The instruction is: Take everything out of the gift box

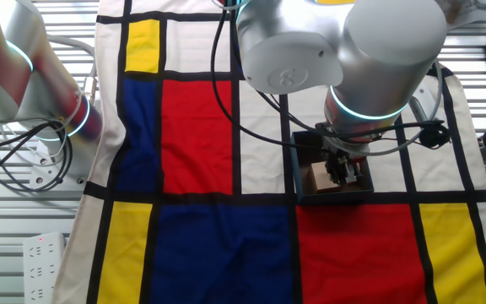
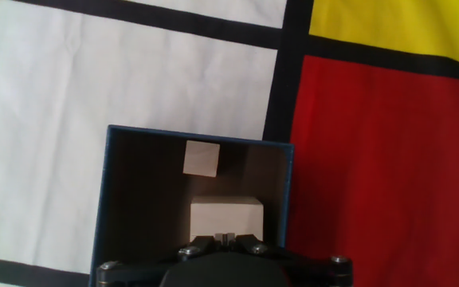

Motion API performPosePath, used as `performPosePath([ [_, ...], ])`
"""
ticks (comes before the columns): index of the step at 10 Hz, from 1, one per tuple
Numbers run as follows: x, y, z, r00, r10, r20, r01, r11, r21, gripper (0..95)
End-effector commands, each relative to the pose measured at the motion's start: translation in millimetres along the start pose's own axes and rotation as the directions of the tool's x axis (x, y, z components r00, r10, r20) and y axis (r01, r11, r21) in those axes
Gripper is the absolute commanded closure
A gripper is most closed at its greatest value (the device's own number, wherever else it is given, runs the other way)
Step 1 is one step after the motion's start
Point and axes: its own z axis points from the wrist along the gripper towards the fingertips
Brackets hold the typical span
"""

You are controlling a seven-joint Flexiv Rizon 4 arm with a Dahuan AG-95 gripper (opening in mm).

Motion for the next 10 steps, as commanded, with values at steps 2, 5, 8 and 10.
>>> performPosePath([
  [2,0.3,0.2,1.1,1.000,0.001,0.006,-0.001,1.000,-0.002,19.0],
  [5,1.0,0.2,8.1,1.000,-0.002,0.020,0.002,1.000,0.000,19.0],
  [8,1.1,0.6,8.4,1.000,-0.001,0.016,0.001,1.000,-0.001,19.0],
  [10,1.0,0.7,5.8,1.000,0.000,0.014,0.000,1.000,0.001,38.0],
])
